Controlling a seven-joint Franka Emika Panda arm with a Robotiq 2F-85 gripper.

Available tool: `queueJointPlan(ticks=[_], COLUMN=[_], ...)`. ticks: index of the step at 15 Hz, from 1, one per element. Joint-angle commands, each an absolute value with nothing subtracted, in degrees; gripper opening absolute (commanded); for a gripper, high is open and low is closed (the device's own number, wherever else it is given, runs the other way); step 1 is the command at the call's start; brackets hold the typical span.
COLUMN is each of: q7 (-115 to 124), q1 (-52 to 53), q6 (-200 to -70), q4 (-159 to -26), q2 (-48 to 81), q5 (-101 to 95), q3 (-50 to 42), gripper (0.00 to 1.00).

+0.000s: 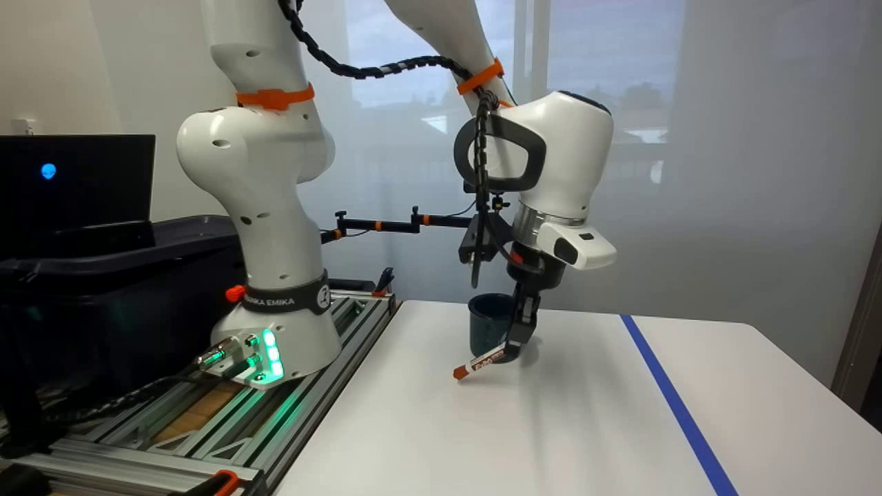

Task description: Take the marker from the cup and place it on the table

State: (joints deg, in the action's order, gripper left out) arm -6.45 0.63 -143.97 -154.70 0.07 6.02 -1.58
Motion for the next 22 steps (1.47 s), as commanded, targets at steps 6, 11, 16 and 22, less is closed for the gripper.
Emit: queueJointPlan(ticks=[6, 11, 16, 22], q7=[2.9, 8.7, 8.8, 5.1], q1=[1.7, 3.8, 5.0, 4.0], q6=[-154.1, -161.1, -163.4, -155.5], q4=[-150.8, -151.8, -154.0, -156.6], q2=[11.1, 11.1, 6.8, -3.2], q5=[-3.0, -9.3, -9.3, -2.8], q3=[-1.9, -2.9, -1.7, 1.7], gripper=[0.05, 0.54, 0.92, 1.0])
